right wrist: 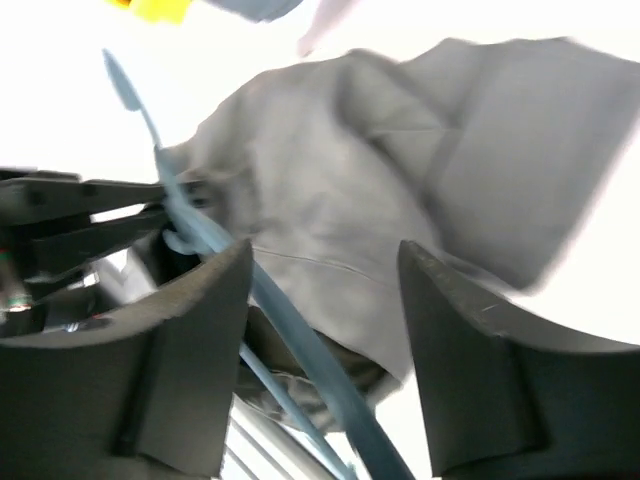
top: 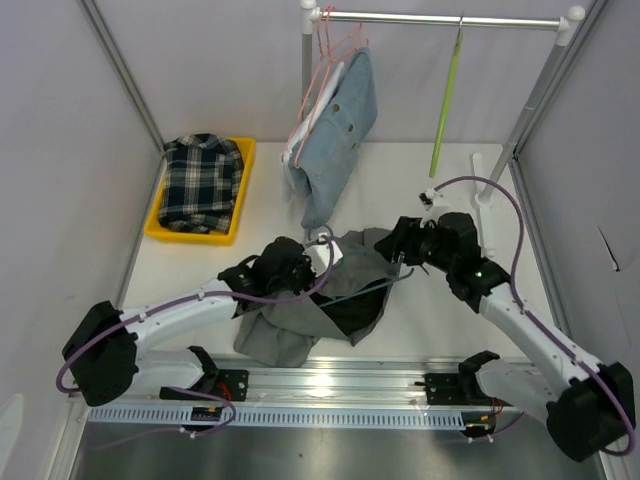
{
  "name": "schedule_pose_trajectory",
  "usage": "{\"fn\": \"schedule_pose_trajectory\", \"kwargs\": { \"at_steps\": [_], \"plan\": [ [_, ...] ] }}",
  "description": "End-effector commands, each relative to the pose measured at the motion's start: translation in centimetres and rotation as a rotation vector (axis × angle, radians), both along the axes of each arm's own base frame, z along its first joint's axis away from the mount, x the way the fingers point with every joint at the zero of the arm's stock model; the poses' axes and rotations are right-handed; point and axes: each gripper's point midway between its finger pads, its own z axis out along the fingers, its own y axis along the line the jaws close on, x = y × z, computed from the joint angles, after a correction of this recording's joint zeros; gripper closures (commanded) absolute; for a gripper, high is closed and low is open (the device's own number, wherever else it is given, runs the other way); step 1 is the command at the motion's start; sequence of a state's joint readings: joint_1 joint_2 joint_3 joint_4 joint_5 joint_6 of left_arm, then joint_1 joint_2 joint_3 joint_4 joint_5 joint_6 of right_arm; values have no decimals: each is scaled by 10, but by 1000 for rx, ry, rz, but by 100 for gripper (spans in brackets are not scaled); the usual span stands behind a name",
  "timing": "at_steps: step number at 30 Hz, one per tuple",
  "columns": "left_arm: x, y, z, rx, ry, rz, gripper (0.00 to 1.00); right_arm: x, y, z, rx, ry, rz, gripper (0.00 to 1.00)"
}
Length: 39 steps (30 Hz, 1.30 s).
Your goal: Place the skirt on the hanger
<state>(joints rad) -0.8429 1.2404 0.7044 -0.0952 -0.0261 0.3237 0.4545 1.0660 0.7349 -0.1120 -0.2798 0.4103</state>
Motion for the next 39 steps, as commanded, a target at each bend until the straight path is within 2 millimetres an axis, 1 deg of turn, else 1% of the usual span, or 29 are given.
{"fn": "schedule_pose_trajectory", "kwargs": {
  "at_steps": [1, 2, 3, 7, 8, 9, 10, 11, 12, 13, 16, 18, 19, 20, 22, 23, 24, 25, 27, 28, 29, 30, 33, 34, 35, 36, 37, 38, 39],
  "plan": [
    [13, 5, 37, -107, -76, 147, 100, 2, -42, 24, -47, -44, -234, 31],
    [16, 10, 39, -90, -101, 168, 100, 0, -49, 26, -44, -48, -266, 30],
    [16, 11, 40, -86, -110, 170, 100, -1, -60, 28, -38, -46, -327, 30],
    [18, 17, 53, -95, -158, 208, 100, -9, -71, 0, -41, 41, -372, 40],
    [20, 20, 58, -95, -181, 227, 100, -14, -73, -16, -51, 77, -374, 44],
    [19, 20, 61, -94, -193, 228, 100, -17, -74, -23, -47, 96, -381, 47],
    [19, 22, 61, -86, -204, 233, 100, -20, -75, -24, -19, 96, -393, 48],
    [22, 27, 63, -66, -226, 255, 100, -26, -79, -37, -25, 118, -407, 47],
    [20, 29, 62, -55, -236, 256, 100, -27, -81, -38, -8, 112, -412, 46],
    [20, 30, 62, -46, -244, 260, 100, -31, -81, -33, 22, 98, -401, 45],
    [23, 37, 65, -23, -277, 300, 100, -38, -87, -41, 29, 107, -405, 43],
    [24, 40, 66, -17, -286, 314, 100, -41, -94, -43, 20, 100, -426, 38],
    [24, 40, 69, -21, -300, 314, 100, -41, -97, -42, 26, 104, -430, 38],
    [24, 39, 70, -21, -311, 314, 100, -41, -93, -33, 59, 70, -401, 38],
    [25, 43, 73, -20, -326, 334, 100, -44, -85, -28, 96, 45, -349, 39],
    [25, 44, 74, -21, -328, 339, 100, -48, -79, -24, 119, 37, -312, 41],
    [26, 44, 75, -24, -332, 343, 100, -50, -78, -24, 125, 36, -308, 47],
    [27, 46, 75, -18, -335, 356, 100, -52, -79, -29, 123, 42, -313, 48],
    [28, 46, 75, -14, -335, 359, 100, -56, -82, -25, 148, 13, -320, 46],
    [28, 46, 75, -9, -336, 361, 100, -59, -83, -30, 157, 13, -324, 45],
    [29, 47, 75, -6, -337, 368, 100, -60, -82, -26, 173, -5, -316, 46],
    [29, 48, 73, 1, -334, 372, 100, -61, -85, -19, 201, -30, -333, 43],
    [29, 50, 71, 11, -335, 377, 100, -59, -88, -18, 205, -32, -348, 38],
    [28, 49, 76, -10, -340, 372, 100, -57, -86, -13, 209, -38, -329, 39],
    [26, 49, 75, -17, -340, 362, 100, -56, -83, -11, 211, -34, -313, 41],
    [25, 48, 74, -12, -339, 350, 100, -58, -74, -10, 215, -24, -254, 42],
    [25, 47, 75, -17, -337, 346, 100, -58, -69, -4, 230, -40, -222, 42],
    [25, 47, 74, -15, -333, 341, 100, -57, -64, 9, 248, -80, -188, 41],
    [25, 46, 75, -15, -333, 341, 100, -58, -60, 14, 252, -89, -159, 42]
  ]
}}
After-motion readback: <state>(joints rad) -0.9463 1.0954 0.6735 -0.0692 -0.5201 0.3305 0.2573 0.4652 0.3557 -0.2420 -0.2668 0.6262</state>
